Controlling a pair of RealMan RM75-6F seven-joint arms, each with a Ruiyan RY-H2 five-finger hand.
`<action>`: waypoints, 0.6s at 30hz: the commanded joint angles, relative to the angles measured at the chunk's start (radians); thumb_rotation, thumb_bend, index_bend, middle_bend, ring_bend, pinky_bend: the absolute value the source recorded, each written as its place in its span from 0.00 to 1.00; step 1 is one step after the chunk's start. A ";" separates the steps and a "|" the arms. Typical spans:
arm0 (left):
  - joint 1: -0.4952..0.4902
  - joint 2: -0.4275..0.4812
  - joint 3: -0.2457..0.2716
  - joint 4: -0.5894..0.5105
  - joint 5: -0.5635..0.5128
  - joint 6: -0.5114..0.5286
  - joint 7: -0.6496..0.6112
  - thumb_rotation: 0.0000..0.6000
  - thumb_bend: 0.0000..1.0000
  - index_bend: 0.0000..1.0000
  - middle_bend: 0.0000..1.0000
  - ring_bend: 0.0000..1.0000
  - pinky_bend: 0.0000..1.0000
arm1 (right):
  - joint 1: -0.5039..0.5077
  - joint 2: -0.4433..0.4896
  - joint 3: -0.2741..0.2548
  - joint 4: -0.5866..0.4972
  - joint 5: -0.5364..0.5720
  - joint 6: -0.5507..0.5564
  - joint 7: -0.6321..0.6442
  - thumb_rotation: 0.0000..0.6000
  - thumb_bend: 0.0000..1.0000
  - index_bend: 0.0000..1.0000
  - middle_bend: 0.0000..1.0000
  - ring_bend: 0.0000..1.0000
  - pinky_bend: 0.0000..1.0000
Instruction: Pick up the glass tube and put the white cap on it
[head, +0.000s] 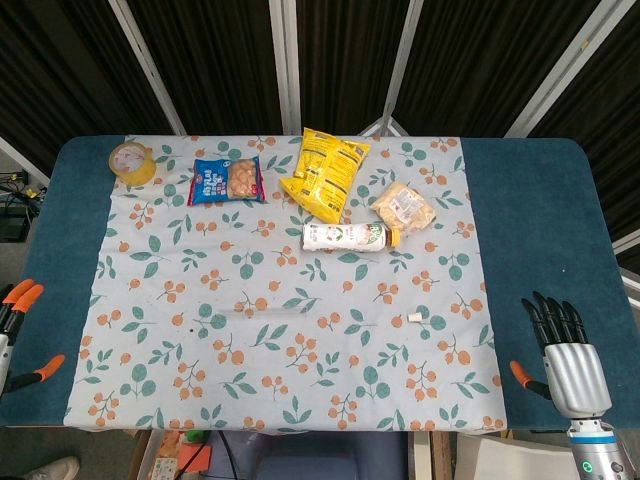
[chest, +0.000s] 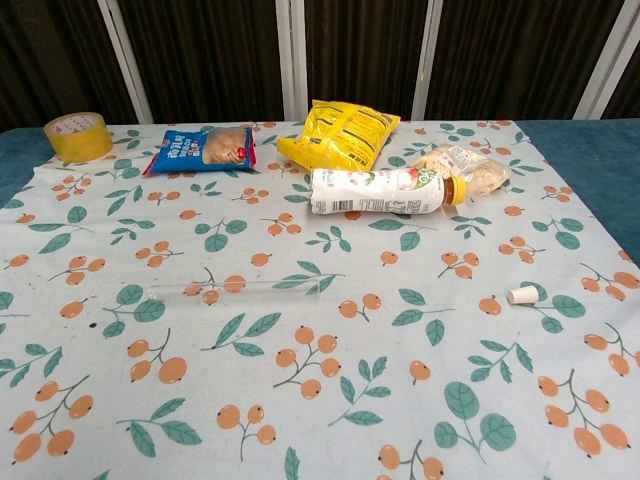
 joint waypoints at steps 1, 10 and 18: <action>0.000 0.001 -0.001 -0.002 -0.003 0.000 -0.003 1.00 0.12 0.10 0.04 0.00 0.00 | 0.001 -0.002 0.000 0.002 -0.002 0.000 -0.001 1.00 0.27 0.00 0.00 0.00 0.00; 0.002 0.004 -0.002 -0.002 -0.006 0.000 -0.003 1.00 0.12 0.10 0.04 0.00 0.00 | 0.002 -0.002 -0.001 -0.002 -0.004 0.001 0.002 1.00 0.28 0.00 0.00 0.00 0.00; 0.001 0.006 -0.001 -0.001 -0.012 -0.008 -0.006 1.00 0.12 0.10 0.04 0.00 0.00 | 0.006 -0.009 -0.001 -0.006 -0.004 -0.007 -0.007 1.00 0.27 0.00 0.00 0.00 0.00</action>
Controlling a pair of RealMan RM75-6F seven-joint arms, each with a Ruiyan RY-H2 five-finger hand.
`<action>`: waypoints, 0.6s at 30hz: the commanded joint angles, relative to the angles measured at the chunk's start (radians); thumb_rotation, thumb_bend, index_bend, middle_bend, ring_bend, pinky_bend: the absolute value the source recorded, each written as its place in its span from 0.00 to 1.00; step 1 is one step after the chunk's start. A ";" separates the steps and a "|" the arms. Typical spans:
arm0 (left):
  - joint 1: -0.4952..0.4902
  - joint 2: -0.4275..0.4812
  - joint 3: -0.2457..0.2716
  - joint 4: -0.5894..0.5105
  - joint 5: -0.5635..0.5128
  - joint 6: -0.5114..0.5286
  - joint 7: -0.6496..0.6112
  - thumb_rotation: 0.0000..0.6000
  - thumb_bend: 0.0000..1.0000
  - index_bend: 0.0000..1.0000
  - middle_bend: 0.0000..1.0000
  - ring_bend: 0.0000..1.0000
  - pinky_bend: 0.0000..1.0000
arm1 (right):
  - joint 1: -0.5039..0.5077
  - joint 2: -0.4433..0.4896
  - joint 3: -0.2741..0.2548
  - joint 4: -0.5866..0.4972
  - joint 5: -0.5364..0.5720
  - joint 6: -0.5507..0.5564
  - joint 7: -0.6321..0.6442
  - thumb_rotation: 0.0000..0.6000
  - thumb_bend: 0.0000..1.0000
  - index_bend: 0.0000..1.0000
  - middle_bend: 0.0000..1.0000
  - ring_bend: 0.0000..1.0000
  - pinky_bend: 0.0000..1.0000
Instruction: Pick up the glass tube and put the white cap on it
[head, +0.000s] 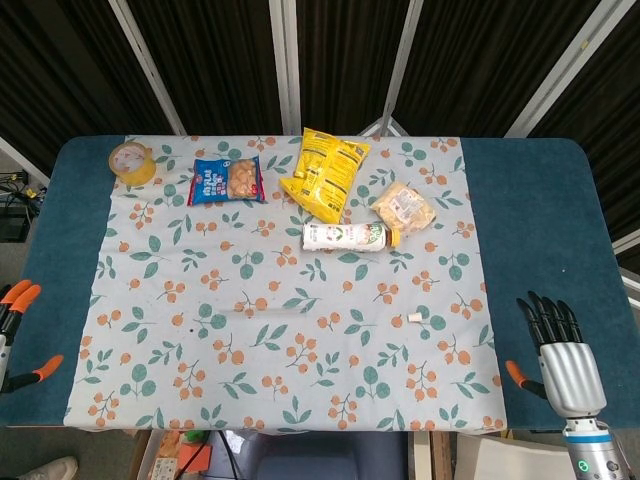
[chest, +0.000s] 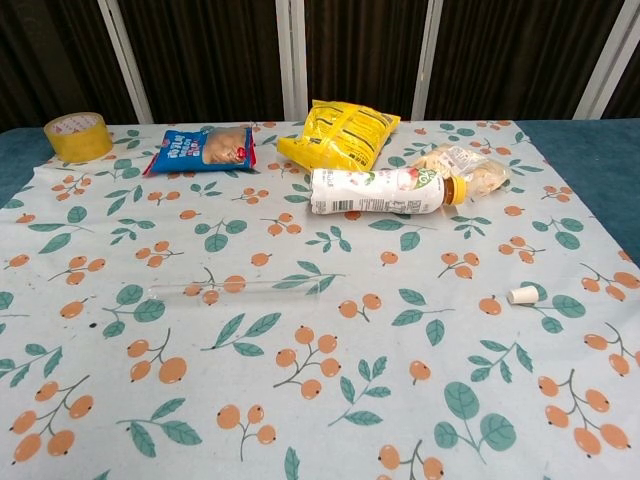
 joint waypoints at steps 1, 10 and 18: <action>0.000 0.001 0.000 0.000 -0.001 -0.001 -0.001 1.00 0.12 0.10 0.04 0.00 0.00 | 0.001 -0.001 0.000 0.000 -0.003 0.000 0.000 1.00 0.27 0.00 0.00 0.00 0.00; -0.011 0.002 0.004 -0.031 0.012 -0.016 0.042 1.00 0.12 0.10 0.04 0.00 0.00 | -0.003 0.008 -0.003 -0.001 -0.002 0.004 0.011 1.00 0.27 0.00 0.00 0.00 0.00; -0.090 0.013 -0.044 -0.147 -0.029 -0.115 0.181 1.00 0.12 0.15 0.13 0.04 0.07 | 0.001 0.005 -0.004 -0.004 0.003 -0.006 0.019 1.00 0.28 0.00 0.00 0.00 0.00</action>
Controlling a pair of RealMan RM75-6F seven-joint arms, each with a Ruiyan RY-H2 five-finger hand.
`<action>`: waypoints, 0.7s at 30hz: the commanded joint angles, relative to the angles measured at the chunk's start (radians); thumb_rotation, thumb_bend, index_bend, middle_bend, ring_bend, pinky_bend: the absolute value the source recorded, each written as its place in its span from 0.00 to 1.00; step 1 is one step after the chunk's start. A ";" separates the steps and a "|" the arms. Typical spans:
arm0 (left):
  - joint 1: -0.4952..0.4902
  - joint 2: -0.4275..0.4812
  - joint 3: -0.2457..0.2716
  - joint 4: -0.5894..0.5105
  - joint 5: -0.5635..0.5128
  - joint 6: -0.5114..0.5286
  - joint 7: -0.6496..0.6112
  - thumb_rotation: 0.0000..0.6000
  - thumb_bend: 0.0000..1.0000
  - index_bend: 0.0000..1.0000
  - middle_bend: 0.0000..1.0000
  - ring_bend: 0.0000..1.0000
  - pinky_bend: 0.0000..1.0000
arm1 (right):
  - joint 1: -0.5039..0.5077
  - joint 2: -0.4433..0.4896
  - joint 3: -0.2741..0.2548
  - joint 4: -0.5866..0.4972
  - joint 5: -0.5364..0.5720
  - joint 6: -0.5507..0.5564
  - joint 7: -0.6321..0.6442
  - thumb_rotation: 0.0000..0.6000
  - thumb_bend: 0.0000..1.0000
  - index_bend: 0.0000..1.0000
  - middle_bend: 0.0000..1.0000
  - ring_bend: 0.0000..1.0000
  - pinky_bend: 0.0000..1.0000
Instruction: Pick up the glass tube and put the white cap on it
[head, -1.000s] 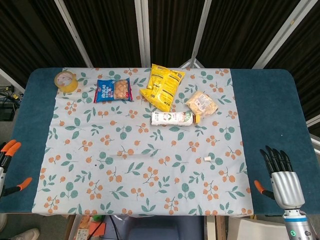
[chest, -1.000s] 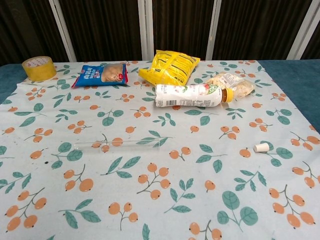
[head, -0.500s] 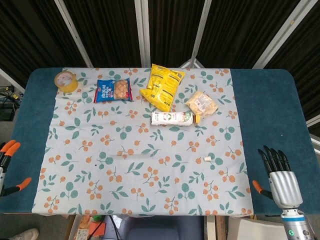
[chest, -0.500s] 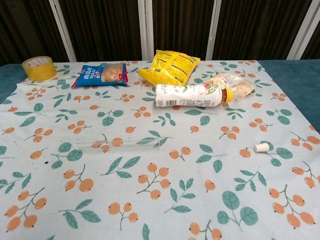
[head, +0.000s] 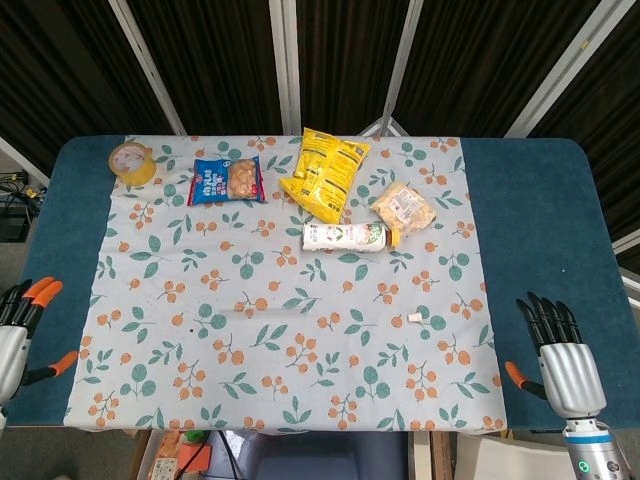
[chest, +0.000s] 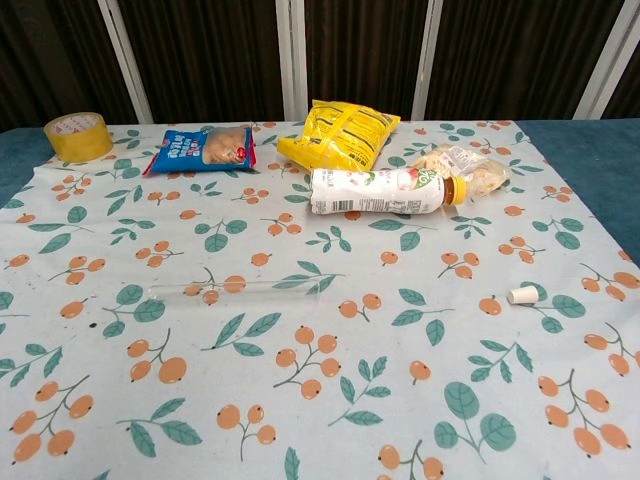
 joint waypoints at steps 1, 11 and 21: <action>-0.062 -0.002 -0.037 -0.075 -0.031 -0.073 0.097 1.00 0.12 0.16 0.14 0.05 0.08 | 0.002 -0.001 0.000 -0.002 0.004 -0.004 0.004 1.00 0.28 0.00 0.00 0.00 0.00; -0.215 -0.101 -0.104 -0.218 -0.186 -0.263 0.381 1.00 0.20 0.28 0.25 0.10 0.11 | 0.005 -0.002 0.000 -0.004 0.006 -0.010 0.014 1.00 0.28 0.00 0.00 0.00 0.00; -0.355 -0.343 -0.153 -0.204 -0.447 -0.317 0.692 1.00 0.23 0.34 0.33 0.10 0.10 | 0.007 -0.002 0.004 -0.008 0.016 -0.016 0.024 1.00 0.27 0.00 0.00 0.00 0.00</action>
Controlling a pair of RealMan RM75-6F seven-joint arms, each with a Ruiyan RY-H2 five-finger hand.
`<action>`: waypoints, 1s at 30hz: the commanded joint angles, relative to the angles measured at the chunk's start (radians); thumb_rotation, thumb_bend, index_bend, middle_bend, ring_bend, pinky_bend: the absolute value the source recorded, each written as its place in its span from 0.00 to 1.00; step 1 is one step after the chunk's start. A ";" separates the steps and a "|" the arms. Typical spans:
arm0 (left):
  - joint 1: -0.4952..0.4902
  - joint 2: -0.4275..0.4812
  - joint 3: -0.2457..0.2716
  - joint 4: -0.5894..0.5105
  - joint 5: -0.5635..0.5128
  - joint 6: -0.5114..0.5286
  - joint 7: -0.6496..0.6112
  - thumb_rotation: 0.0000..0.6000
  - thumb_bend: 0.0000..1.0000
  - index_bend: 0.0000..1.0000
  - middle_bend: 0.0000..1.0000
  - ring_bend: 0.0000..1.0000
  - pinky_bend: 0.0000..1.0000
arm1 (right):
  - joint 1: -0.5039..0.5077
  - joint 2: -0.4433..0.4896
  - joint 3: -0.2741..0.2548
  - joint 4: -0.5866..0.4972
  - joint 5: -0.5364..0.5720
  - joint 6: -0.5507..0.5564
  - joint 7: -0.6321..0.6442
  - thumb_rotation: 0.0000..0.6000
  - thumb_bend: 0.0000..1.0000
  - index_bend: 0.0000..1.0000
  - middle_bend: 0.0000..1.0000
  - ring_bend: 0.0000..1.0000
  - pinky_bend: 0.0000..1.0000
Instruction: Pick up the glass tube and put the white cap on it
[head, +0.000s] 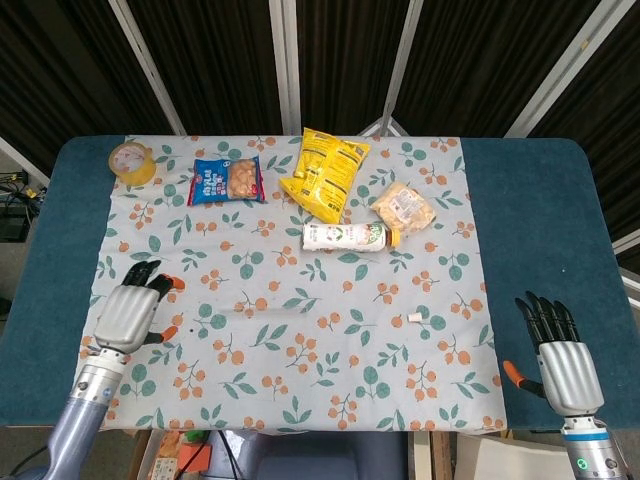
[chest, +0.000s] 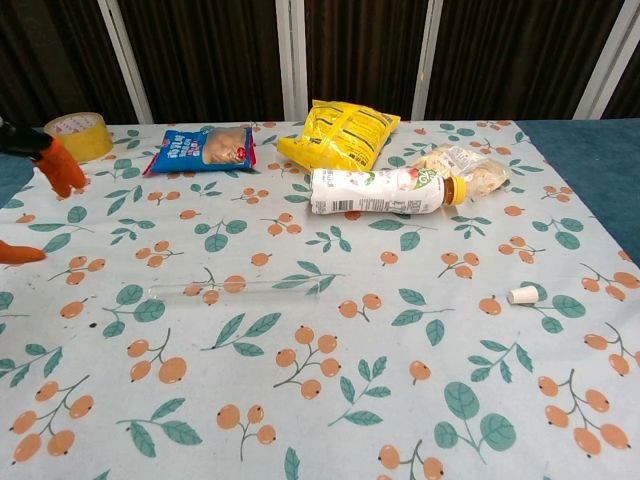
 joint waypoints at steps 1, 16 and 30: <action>-0.072 -0.124 -0.029 0.017 -0.121 -0.012 0.121 1.00 0.24 0.34 0.33 0.10 0.10 | 0.000 0.000 0.001 -0.001 0.003 -0.001 0.002 1.00 0.27 0.00 0.00 0.00 0.00; -0.212 -0.403 -0.089 0.177 -0.377 0.064 0.307 1.00 0.31 0.42 0.39 0.11 0.09 | 0.001 0.007 0.006 -0.006 0.018 -0.006 0.023 1.00 0.27 0.00 0.00 0.00 0.00; -0.301 -0.543 -0.109 0.287 -0.468 0.089 0.372 1.00 0.37 0.45 0.41 0.11 0.09 | 0.001 0.012 0.007 -0.005 0.029 -0.011 0.044 1.00 0.28 0.00 0.00 0.00 0.00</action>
